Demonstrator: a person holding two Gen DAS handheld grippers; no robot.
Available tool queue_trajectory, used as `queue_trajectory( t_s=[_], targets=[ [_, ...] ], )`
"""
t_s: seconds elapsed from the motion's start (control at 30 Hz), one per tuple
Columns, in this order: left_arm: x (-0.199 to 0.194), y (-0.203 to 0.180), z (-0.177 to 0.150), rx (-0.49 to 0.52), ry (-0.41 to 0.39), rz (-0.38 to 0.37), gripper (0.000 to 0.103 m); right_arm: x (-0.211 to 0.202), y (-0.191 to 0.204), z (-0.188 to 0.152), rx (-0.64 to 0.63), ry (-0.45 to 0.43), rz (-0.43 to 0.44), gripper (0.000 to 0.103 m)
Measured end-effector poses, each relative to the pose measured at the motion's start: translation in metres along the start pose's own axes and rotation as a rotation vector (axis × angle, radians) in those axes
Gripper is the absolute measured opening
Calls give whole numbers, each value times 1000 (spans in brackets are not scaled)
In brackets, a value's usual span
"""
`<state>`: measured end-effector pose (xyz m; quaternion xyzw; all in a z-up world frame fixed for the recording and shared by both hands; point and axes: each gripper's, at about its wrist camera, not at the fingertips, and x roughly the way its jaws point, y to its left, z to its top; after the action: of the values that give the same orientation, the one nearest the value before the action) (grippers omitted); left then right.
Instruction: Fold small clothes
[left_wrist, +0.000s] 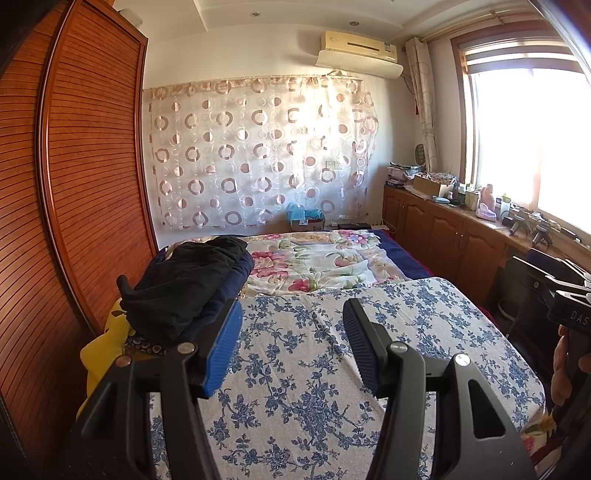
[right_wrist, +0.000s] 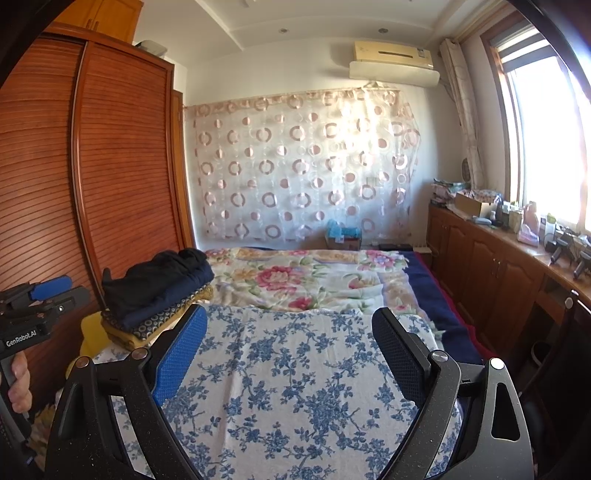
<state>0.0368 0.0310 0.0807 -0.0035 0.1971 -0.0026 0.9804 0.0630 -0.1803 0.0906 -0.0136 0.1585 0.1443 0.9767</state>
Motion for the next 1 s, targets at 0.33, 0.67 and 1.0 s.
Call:
queue_trajectory(
  t_s=[0.33, 0.67, 1.0],
  targets=[
    [-2, 2, 1, 2, -3, 2, 56, 1, 1, 0, 1, 1, -1, 93],
    [-3, 2, 1, 1, -5, 0, 56, 2, -1, 0, 2, 3, -10, 93],
    [-3, 2, 0, 1, -6, 0, 56, 2, -4, 0, 1, 2, -11, 93]
  ],
)
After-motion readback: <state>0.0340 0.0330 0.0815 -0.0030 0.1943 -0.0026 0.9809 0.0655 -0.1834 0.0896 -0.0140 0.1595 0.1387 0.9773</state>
